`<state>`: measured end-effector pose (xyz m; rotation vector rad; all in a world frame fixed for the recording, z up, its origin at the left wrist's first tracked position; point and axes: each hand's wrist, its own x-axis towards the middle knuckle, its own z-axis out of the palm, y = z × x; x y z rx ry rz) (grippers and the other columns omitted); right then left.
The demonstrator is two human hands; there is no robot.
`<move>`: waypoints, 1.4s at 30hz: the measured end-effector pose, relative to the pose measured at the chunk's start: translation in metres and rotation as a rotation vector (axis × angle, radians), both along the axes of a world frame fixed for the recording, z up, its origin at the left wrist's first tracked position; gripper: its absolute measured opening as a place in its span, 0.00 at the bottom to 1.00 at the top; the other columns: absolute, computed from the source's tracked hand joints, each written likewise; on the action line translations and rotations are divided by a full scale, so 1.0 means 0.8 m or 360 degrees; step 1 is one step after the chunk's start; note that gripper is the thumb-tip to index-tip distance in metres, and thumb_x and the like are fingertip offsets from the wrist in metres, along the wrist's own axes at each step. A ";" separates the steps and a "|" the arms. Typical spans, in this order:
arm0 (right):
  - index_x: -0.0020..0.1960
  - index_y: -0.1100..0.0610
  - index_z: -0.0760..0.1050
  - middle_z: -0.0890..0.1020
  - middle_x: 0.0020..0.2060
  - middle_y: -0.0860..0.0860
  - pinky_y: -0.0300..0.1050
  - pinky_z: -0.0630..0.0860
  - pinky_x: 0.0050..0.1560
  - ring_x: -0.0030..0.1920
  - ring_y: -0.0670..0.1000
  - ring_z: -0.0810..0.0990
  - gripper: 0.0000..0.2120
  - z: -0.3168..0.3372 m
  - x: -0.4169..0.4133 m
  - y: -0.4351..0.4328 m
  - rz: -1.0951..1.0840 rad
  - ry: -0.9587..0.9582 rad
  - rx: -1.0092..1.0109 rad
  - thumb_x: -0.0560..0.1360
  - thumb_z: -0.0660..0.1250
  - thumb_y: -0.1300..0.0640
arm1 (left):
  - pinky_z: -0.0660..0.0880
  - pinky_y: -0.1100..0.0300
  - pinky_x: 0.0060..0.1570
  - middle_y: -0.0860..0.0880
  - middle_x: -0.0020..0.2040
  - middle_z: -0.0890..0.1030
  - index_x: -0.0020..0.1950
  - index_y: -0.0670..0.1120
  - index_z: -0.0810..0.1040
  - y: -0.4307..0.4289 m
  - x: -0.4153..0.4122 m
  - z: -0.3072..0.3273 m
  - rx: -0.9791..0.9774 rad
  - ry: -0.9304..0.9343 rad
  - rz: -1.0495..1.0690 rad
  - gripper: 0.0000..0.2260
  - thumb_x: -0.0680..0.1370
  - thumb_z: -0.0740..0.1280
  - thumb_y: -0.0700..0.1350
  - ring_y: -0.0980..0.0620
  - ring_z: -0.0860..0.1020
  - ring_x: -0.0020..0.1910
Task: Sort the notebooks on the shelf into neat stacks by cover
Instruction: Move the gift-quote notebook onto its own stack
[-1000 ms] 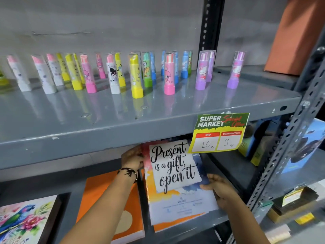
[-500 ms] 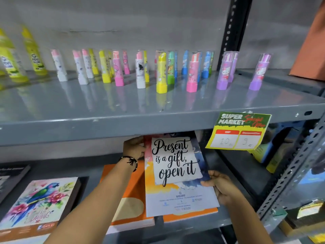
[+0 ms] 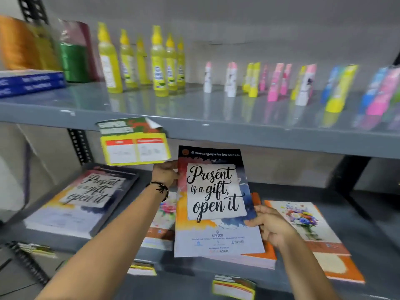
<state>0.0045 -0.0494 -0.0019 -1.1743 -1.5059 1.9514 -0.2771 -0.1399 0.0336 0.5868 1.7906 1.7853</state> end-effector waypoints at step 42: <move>0.37 0.57 0.63 0.74 0.31 0.52 0.40 0.76 0.26 0.26 0.48 0.74 0.21 -0.051 -0.460 -0.249 0.0408 -0.0581 0.0457 0.63 0.77 0.59 | 0.75 0.57 0.49 0.40 0.52 0.83 0.53 0.40 0.82 -0.195 -0.439 -0.080 -0.0921 0.0685 0.0086 0.11 0.72 0.67 0.35 0.41 0.81 0.54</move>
